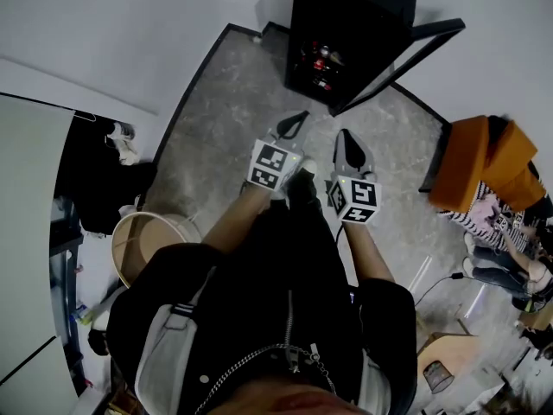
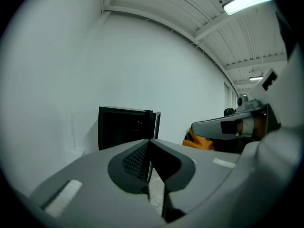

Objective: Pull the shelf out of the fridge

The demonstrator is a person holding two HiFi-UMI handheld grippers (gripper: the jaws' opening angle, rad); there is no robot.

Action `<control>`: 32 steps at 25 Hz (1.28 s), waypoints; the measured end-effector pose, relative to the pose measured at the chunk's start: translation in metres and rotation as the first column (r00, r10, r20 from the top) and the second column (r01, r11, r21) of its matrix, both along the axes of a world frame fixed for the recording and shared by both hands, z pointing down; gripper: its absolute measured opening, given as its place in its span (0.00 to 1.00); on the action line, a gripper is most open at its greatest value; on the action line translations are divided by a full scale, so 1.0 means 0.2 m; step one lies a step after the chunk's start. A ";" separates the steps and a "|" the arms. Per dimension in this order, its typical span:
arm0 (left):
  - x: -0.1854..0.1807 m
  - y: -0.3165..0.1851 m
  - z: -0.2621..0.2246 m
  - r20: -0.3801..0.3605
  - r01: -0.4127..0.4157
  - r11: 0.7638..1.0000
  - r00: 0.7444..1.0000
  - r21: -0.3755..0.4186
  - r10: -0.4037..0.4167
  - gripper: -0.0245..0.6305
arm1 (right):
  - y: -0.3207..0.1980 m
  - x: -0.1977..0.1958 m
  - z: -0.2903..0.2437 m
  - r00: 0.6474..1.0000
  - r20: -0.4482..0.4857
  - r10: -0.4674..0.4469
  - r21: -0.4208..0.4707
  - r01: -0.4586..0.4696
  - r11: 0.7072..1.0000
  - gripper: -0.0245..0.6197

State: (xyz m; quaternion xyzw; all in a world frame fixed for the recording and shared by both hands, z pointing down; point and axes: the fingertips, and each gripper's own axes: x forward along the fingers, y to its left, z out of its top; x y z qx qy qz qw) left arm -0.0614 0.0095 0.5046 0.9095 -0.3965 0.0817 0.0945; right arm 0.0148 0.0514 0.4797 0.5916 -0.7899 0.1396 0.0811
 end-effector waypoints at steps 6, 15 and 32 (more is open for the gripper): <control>0.00 -0.14 0.01 0.011 0.020 1.000 1.000 -0.006 -0.020 0.05 | -0.18 -0.04 0.00 0.999 0.018 -0.033 0.008 0.032 0.999 0.04; 0.12 -0.49 0.01 0.034 0.033 0.999 0.999 -0.006 -0.033 0.05 | -0.52 0.12 -0.01 0.999 0.041 -0.027 0.018 0.027 0.999 0.04; 0.37 -1.00 0.14 0.035 0.129 0.989 0.991 -0.076 -0.127 0.05 | -0.97 0.46 0.09 0.995 0.038 -0.095 -0.016 0.096 0.995 0.04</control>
